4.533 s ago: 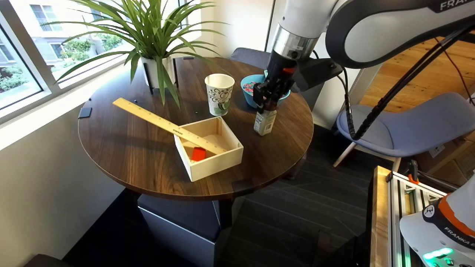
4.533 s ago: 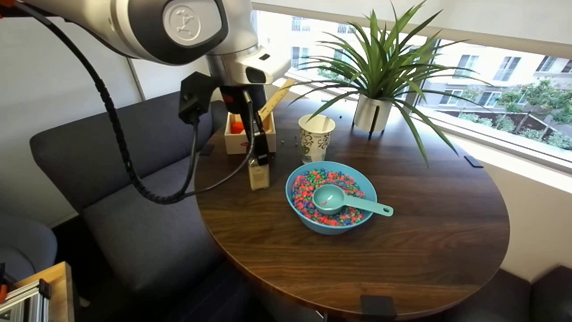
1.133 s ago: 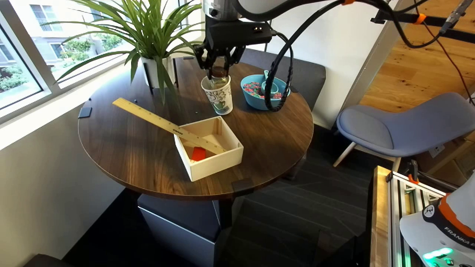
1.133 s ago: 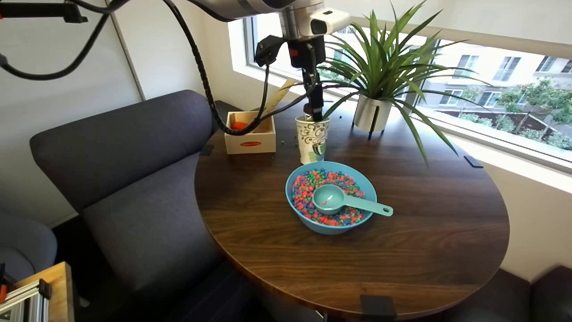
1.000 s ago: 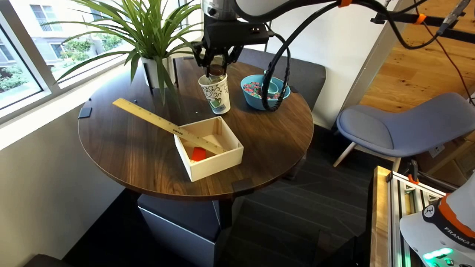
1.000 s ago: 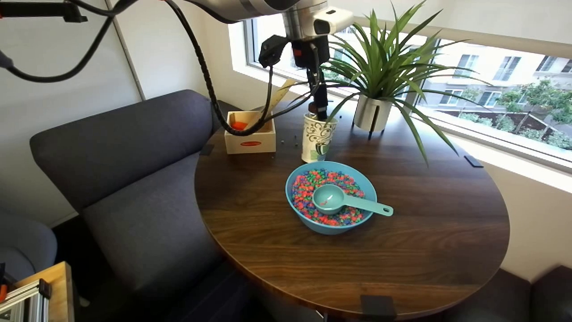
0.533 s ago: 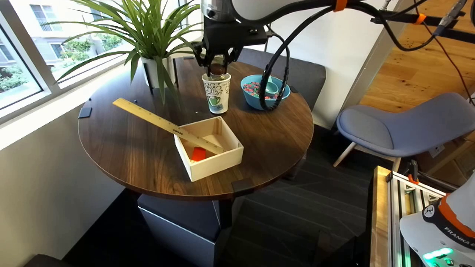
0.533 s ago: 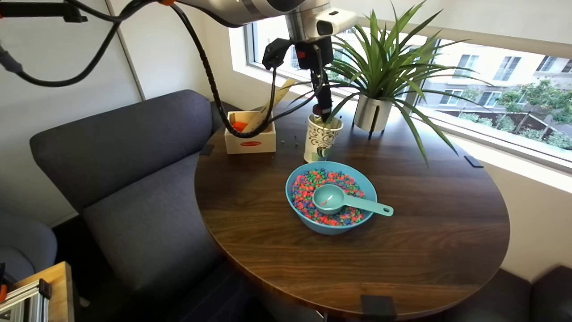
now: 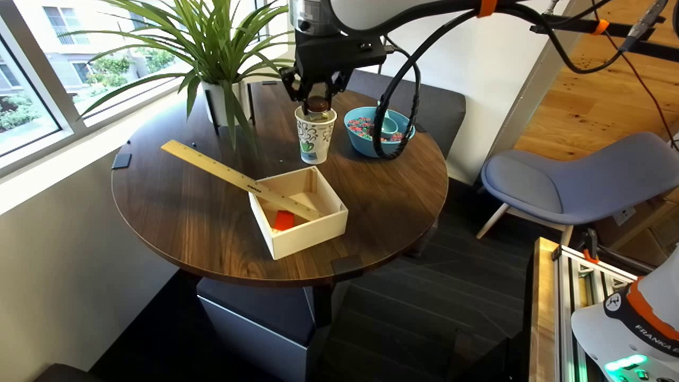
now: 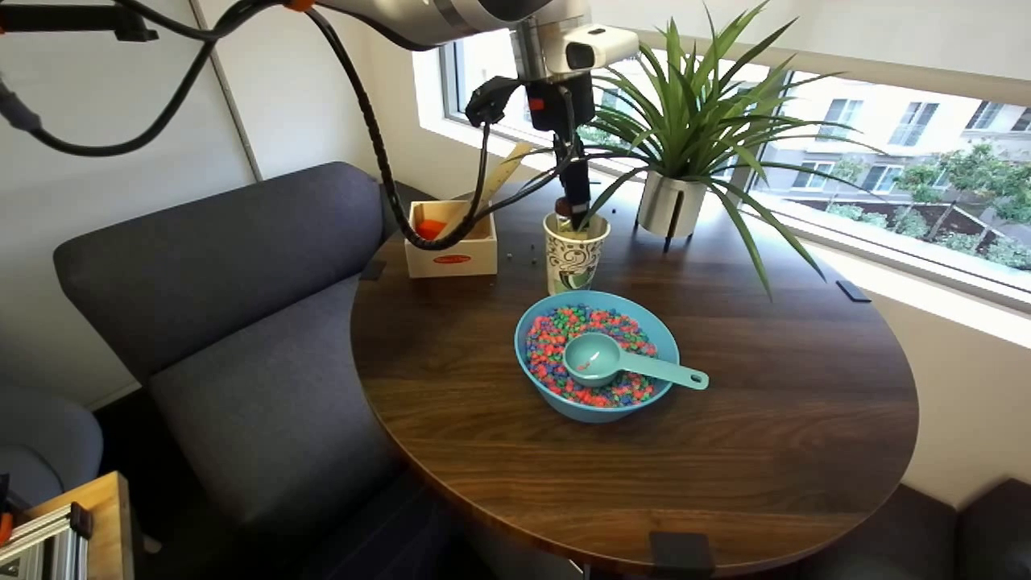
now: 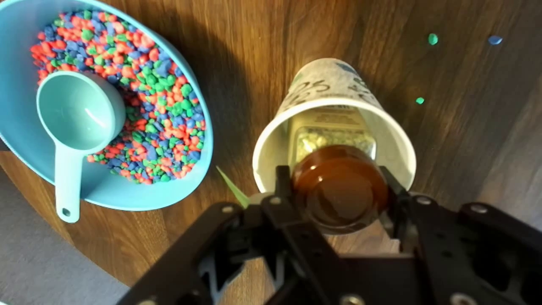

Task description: Pick up the spice bottle from the table and place it in the cup

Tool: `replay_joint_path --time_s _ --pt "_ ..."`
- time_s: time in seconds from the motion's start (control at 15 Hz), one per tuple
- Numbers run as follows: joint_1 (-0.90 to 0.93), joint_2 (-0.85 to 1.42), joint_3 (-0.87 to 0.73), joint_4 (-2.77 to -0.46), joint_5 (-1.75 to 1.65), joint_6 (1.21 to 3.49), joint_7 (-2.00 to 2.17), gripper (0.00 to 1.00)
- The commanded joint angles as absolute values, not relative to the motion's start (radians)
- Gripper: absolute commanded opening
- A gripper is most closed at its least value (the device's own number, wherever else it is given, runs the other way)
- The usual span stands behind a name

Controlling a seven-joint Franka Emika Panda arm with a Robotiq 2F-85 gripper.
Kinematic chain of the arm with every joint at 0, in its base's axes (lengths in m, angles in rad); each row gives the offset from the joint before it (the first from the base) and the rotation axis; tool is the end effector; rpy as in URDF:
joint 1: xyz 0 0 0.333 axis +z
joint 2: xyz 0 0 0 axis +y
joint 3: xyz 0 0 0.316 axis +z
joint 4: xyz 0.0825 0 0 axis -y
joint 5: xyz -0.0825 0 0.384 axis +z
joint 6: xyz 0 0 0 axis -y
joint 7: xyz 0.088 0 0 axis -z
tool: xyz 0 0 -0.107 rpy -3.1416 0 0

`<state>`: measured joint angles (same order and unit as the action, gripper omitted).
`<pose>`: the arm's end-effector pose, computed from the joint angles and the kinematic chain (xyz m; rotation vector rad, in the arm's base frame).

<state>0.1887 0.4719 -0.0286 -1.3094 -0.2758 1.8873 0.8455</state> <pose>0.7028 0.0972 0.4834 2.7943 -0.8785 0.3349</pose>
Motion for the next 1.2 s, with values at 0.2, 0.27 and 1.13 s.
replay_joint_path --time_s 0.2,0.27,1.13 --pt "0.198 0.481 -0.037 -1.284 -0.266 1.854 0.861 0.90" --pt "0.198 0.480 -0.036 -1.283 -0.265 1.853 0.861 0.97" --pt "0.175 0.339 -0.025 -1.269 -0.237 1.802 0.712 1.00"
